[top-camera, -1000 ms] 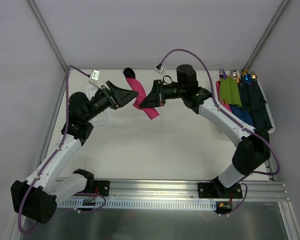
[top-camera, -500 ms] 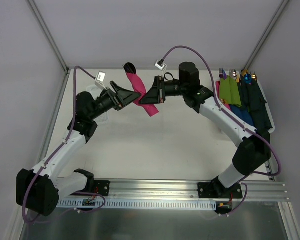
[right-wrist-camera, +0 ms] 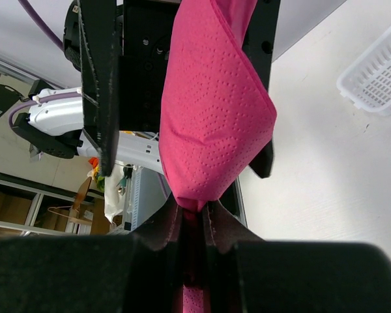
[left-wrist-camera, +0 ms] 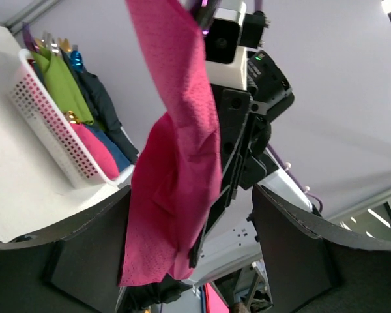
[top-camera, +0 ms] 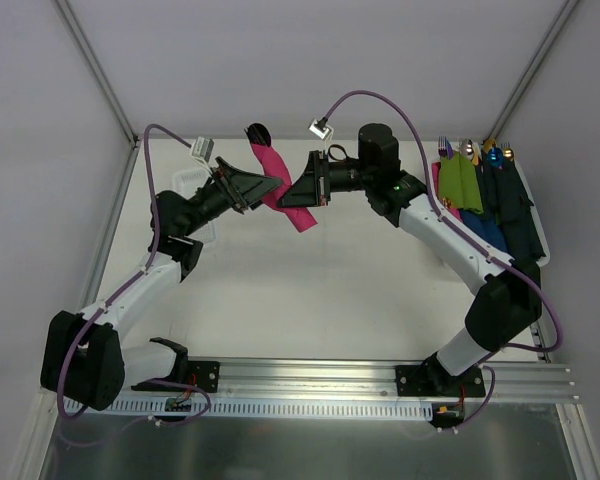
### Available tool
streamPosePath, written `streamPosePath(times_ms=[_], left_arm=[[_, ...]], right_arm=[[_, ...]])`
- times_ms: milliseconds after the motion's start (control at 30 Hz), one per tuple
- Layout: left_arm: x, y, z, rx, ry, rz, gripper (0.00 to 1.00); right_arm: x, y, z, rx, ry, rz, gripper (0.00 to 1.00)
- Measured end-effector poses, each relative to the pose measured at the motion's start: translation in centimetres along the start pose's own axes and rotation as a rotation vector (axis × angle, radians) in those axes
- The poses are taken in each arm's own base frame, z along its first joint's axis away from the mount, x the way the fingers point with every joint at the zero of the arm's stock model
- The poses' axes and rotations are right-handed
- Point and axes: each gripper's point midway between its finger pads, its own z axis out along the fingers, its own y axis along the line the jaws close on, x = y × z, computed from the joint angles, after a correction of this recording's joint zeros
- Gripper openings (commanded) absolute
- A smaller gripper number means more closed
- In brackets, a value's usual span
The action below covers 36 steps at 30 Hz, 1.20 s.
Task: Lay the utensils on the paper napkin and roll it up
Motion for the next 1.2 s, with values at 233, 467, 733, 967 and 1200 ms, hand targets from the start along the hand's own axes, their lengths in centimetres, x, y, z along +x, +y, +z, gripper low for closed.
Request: streamPosePath(times_ms=[233, 467, 733, 967, 1200], left_arm=[[0.0, -1.3, 0.0, 0.051, 0.007, -0.009, 0.56], [0.6, -0.2, 0.0, 0.012, 0.035, -0.030, 0.38], [0.9, 1.4, 0.0, -0.058, 0.059, -0.010, 0.03], [0.8, 2.1, 0.0, -0.084, 0.059, 0.014, 0.00], [0.4, 1.8, 0.7, -0.064, 0.064, 0.028, 0.00]], right_arm=[[0.1, -0.3, 0.0, 0.009, 0.001, -0.014, 0.00], [0.9, -1.6, -0.2, 0.064, 0.027, -0.065, 0.00], [1.7, -2.0, -0.8, 0.106, 0.048, -0.119, 0.04], [2.3, -1.9, -1.5, 0.129, 0.065, -0.136, 0.70], [0.6, -2.8, -4.0, 0.165, 0.015, -0.084, 0.79]])
